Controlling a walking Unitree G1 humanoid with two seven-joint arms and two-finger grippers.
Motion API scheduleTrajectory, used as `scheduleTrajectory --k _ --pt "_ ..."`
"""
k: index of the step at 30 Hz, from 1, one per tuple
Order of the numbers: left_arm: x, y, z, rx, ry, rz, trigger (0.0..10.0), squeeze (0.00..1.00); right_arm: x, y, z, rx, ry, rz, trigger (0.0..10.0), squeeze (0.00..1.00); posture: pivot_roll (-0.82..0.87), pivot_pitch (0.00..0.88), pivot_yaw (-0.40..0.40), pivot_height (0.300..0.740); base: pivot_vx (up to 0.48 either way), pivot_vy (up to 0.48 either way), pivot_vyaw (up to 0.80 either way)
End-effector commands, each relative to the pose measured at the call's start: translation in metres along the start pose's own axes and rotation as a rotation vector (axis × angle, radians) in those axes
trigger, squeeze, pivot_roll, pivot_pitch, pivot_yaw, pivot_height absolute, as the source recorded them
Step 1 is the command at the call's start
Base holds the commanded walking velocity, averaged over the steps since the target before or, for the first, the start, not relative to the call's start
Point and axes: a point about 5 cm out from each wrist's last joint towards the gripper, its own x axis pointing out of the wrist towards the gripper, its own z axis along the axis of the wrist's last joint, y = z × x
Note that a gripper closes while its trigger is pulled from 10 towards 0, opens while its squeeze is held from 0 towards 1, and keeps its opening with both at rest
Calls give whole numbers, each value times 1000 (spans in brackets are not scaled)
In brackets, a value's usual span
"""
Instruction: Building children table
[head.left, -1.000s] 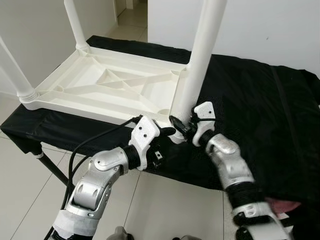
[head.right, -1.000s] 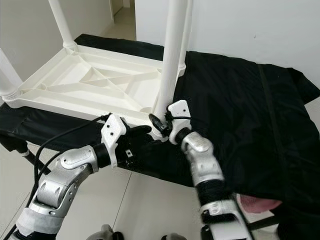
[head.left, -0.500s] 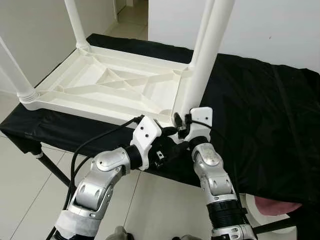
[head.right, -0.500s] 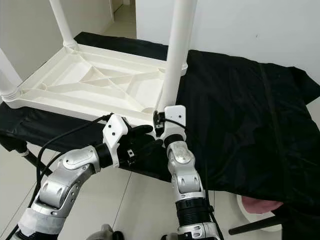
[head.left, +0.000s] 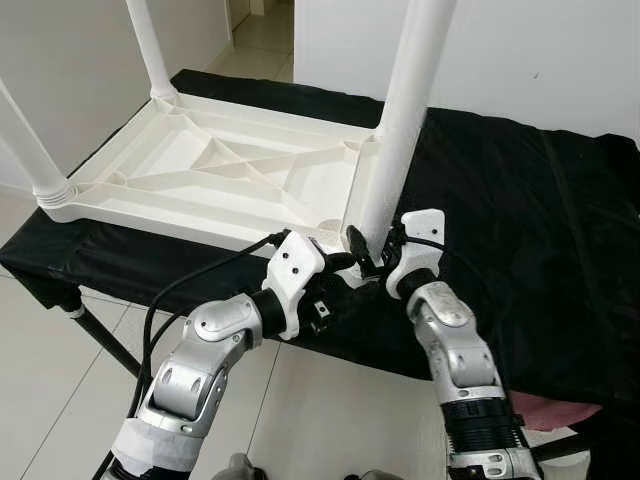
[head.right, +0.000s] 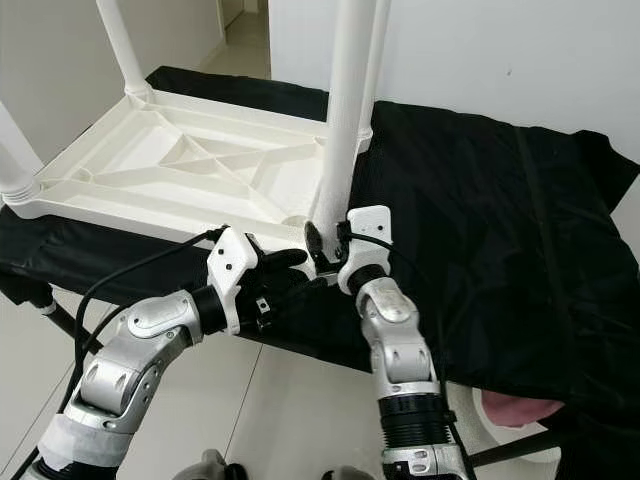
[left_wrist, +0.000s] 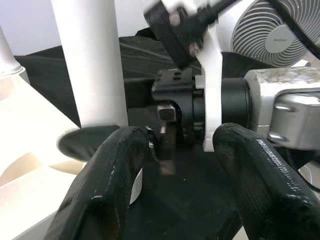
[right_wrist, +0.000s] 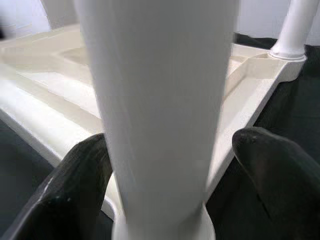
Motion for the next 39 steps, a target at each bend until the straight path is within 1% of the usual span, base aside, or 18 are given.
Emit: scheduleTrajectory --k 1,3,5,7,11,15,19,22,23,24,25,27,30,31,35,37,38,39 --pt "-1 3 -1 4 5 40 10000 0 -2 -12 -11 -50 42 152 10000 0 -79 29 -4 740 0 0 0" --pt "-1 3 -1 4 5 40 10000 0 -2 -12 -11 -50 42 152 10000 0 -79 29 -4 740 0 0 0" --pt "-2 4 0 6 7 41 10000 0 1 -18 -15 -83 70 233 10000 0 -74 33 7 740 0 0 0" --pt "-2 5 1 8 9 41 10000 0 8 -18 -18 -108 86 289 10000 0 -71 34 11 740 0 0 0" --pt "-3 5 1 9 10 41 10000 0 12 -17 -17 -123 85 313 10000 0 -63 37 18 740 0 0 0" --pt "-6 7 3 15 14 44 10000 0 25 -15 -17 -154 96 363 10000 0 -52 41 35 740 0 0 0" --pt "-7 6 4 16 18 42 10000 0 34 -15 -16 -148 93 396 10000 0 -47 42 38 740 0 0 0" --pt "-7 6 4 15 18 41 10000 0 36 -13 -17 -141 92 408 10000 0 -46 43 37 740 0 0 0" --pt "-7 5 4 14 18 41 10000 0 37 -11 -19 -118 100 412 4549 0 -43 47 34 740 0 0 0" --pt "-7 5 4 14 18 41 10000 0 37 -11 -19 -118 100 412 4549 0 -43 47 34 740 0 0 0" --pt "-7 4 4 12 18 41 10000 0 39 -10 -21 -104 101 415 0 0 -43 47 34 740 0 0 0" --pt "-7 4 4 11 17 40 10000 0 39 -9 -23 -92 104 419 0 0 -42 49 31 740 0 0 0" --pt "-7 3 4 7 15 45 10000 0 37 -9 -29 -76 118 376 0 0 -40 54 25 740 0 0 0" --pt "-7 2 4 4 15 47 10000 0 36 -10 -32 -74 129 336 0 0 -38 58 20 740 0 0 0" --pt "-7 1 3 1 15 50 10000 0 35 -13 -34 -69 129 268 0 0 -40 64 16 740 0 0 0" --pt "-7 1 3 1 15 50 10000 0 35 -13 -34 -69 129 268 0 0 -40 64 16 740 0 0 0" --pt "-8 1 3 -1 15 52 10000 0 35 -14 -33 -48 121 210 0 0 -42 67 14 740 0 0 0" --pt "-7 0 3 -4 14 54 10000 0 35 -16 -33 -6 113 107 0 0 -47 71 11 740 0 0 0"
